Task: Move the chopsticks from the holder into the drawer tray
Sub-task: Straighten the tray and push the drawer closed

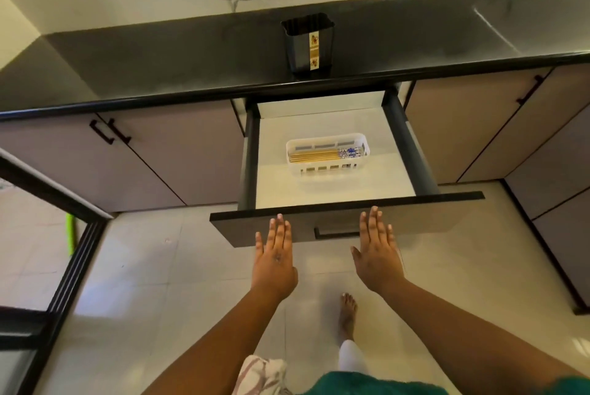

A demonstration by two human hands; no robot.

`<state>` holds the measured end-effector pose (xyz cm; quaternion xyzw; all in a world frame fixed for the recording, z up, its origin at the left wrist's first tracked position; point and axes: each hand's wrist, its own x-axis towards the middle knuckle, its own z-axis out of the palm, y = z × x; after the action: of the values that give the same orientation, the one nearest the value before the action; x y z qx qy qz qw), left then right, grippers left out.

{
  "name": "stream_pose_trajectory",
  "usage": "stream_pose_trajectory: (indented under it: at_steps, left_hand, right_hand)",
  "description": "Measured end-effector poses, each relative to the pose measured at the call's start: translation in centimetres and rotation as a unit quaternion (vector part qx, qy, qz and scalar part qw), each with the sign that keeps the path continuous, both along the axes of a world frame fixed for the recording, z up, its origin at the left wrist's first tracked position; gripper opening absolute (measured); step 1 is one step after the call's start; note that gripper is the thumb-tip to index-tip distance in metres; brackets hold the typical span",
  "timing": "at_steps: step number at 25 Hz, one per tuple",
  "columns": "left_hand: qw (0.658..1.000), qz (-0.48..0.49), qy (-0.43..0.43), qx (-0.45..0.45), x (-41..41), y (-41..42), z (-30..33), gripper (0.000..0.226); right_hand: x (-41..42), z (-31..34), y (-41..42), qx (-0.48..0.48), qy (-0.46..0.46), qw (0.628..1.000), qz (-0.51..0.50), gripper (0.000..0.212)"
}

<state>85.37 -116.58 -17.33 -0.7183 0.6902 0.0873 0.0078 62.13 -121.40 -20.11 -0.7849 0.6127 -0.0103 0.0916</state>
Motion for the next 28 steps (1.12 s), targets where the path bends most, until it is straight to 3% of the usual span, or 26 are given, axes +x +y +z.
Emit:
stream_pose_trajectory:
  at_steps: [5,9,16,20,23,28]
  left_hand:
    - [0.996,-0.03,-0.007,0.079,1.6,-1.3,0.6,0.089]
    - [0.997,-0.018,0.006,0.08,2.2,-4.8,0.4,0.09]
    - [0.998,0.011,0.026,0.056,4.5,-18.9,1.1,0.087]
    - [0.993,0.057,0.075,0.068,5.1,-26.6,1.4,0.084]
    - [0.979,0.101,0.143,0.103,4.9,-30.7,1.7,0.087]
    - [0.979,0.096,0.137,0.115,5.3,-38.2,1.2,0.089]
  right_hand:
    - [-0.1,-0.5,-1.2,0.048,0.014,0.999,-0.014,0.078]
    - [0.9,-0.4,-4.2,0.044,-0.014,0.998,-0.033,0.079]
    - [3.1,0.2,-18.9,0.057,-0.052,0.997,-0.008,0.079]
    - [3.9,2.3,-27.7,0.059,-0.136,0.989,0.011,0.075]
    - [2.8,3.6,-33.1,0.067,-0.211,0.974,-0.042,0.072]
    - [4.3,3.4,-41.4,0.177,-0.148,0.971,-0.063,0.08]
